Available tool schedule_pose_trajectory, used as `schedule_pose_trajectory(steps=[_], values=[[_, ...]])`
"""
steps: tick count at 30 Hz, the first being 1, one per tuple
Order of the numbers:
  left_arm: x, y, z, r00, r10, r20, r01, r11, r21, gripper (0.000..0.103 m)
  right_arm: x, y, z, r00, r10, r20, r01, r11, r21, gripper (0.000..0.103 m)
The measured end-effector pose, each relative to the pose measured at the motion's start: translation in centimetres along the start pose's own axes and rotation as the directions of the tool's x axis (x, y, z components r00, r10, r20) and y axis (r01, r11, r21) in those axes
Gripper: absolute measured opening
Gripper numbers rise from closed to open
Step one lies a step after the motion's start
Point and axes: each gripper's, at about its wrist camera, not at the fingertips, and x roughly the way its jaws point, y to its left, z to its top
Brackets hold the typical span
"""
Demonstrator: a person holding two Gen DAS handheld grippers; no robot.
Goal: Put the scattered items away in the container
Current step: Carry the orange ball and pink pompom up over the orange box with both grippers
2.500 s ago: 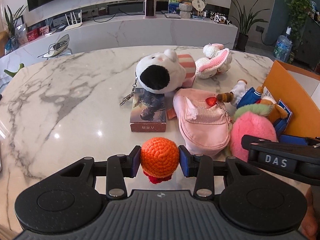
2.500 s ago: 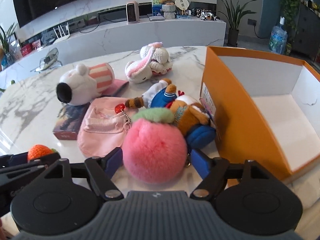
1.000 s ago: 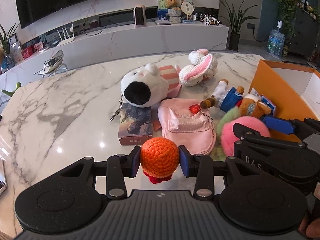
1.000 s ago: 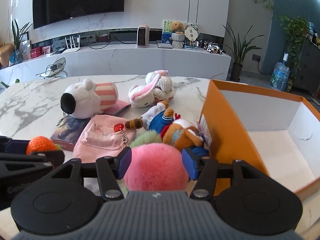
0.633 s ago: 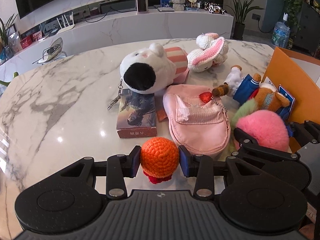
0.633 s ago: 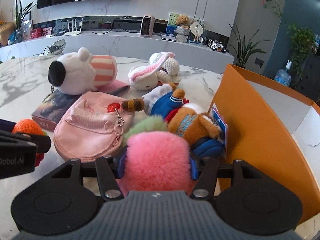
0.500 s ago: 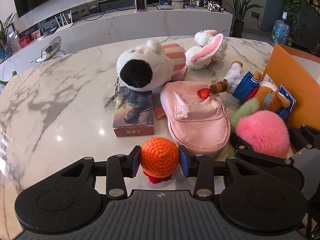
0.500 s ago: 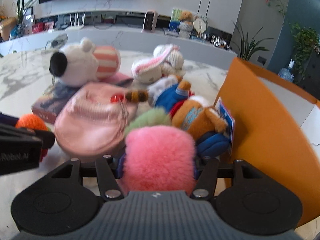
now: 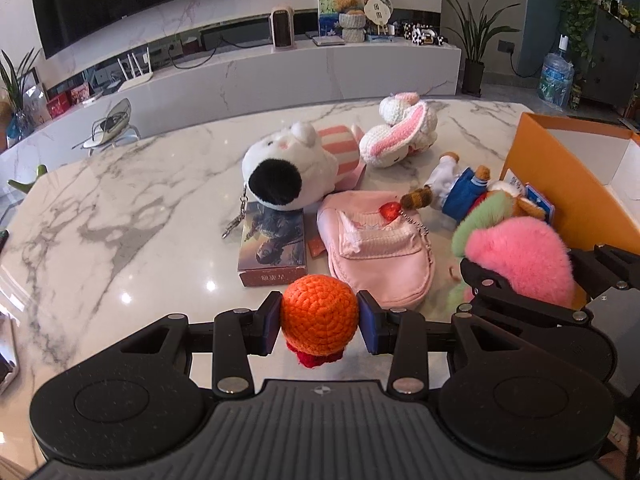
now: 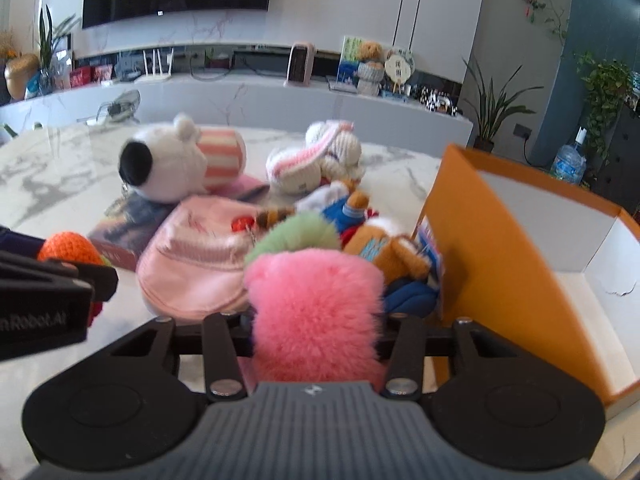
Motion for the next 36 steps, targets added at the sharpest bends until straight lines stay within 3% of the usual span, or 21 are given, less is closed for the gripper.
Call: schedule_pose_trajectory(steps=[6, 7, 9, 10, 12, 19, 26, 30, 36], values=[[-3.0, -1.7, 0.9, 0.998, -0.02, 0.066, 0.018, 0.999, 0.028, 0.046, -4.8, -1.8, 1.9, 0.993, 0.02, 0.114, -0.028, 0.997, 0.072, 0.043], [-3.4, -2.2, 1.2, 0.996, -0.033, 0.079, 0.031, 0.999, 0.032, 0.046, -5.7, -2.3, 2.3, 0.99, 0.023, 0.137, -0.034, 0.996, 0.083, 0.032], [-4.3, -3.3, 1.8, 0.992, -0.065, 0.104, 0.06, 0.997, 0.048, 0.046, -7.0, -3.6, 3.0, 0.987, 0.034, 0.158, -0.052, 0.993, 0.11, 0.024], [-4.6, -4.0, 2.1, 0.99, -0.081, 0.116, 0.074, 0.995, 0.06, 0.046, -7.5, -4.4, 3.3, 0.985, 0.041, 0.165, -0.063, 0.989, 0.132, 0.007], [-5.1, -5.3, 2.9, 0.985, -0.11, 0.136, 0.1, 0.992, 0.078, 0.046, -8.1, -6.0, 3.8, 0.986, 0.044, 0.162, -0.07, 0.984, 0.161, 0.0], [-5.5, -9.3, 5.1, 0.967, -0.179, 0.181, 0.155, 0.978, 0.14, 0.046, -9.2, -11.1, 4.9, 0.981, 0.025, 0.193, -0.068, 0.974, 0.217, 0.0], [-5.6, -11.0, 6.8, 0.958, -0.191, 0.215, 0.155, 0.973, 0.173, 0.046, -10.3, -14.7, 6.4, 0.97, 0.014, 0.243, -0.074, 0.968, 0.24, 0.0], [-5.1, -10.6, 6.9, 0.964, -0.155, 0.218, 0.119, 0.978, 0.169, 0.046, -10.0, -15.2, 6.6, 0.973, 0.1, 0.207, -0.147, 0.963, 0.227, 0.0], [-3.9, -8.2, 5.5, 0.983, -0.088, 0.162, 0.067, 0.989, 0.129, 0.046, -9.1, -11.9, 4.2, 0.977, 0.165, 0.138, -0.188, 0.967, 0.174, 0.007]])
